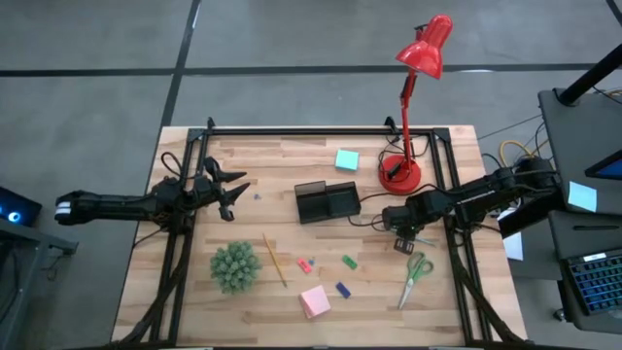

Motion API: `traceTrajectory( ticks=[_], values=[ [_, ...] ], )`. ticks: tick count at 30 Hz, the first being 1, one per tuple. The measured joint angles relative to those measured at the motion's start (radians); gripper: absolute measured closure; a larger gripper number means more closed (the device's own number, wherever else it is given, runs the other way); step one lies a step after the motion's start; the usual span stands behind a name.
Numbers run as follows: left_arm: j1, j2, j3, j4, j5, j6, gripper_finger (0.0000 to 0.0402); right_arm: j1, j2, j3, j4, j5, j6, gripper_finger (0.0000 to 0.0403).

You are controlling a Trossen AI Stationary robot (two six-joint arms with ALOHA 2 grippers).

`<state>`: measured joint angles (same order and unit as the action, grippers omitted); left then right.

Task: Pick and place office supplies into organizer
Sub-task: Put the blue pencil into the black desk organizer

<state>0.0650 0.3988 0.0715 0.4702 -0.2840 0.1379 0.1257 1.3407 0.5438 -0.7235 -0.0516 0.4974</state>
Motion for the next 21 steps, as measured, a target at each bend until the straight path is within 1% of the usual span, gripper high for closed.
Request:
traceTrajectory(
  ticks=[2, 4, 21],
  values=[
    [0.0, 0.0, 0.0, 0.0, 0.0, 0.0, 0.0265, 0.0, 0.0, 0.0, 0.001, -0.006, -0.001, 0.0381],
    [0.0, 0.0, 0.0, 0.0, 0.0, 0.0, 0.0265, 0.0, 0.0, 0.0, 0.001, -0.008, -0.004, 0.0388],
    [0.0, 0.0, 0.0, 0.0, 0.0, 0.0, 0.0265, 0.0, -0.016, 0.007, 0.002, -0.001, 0.0, 0.039]
  ],
)
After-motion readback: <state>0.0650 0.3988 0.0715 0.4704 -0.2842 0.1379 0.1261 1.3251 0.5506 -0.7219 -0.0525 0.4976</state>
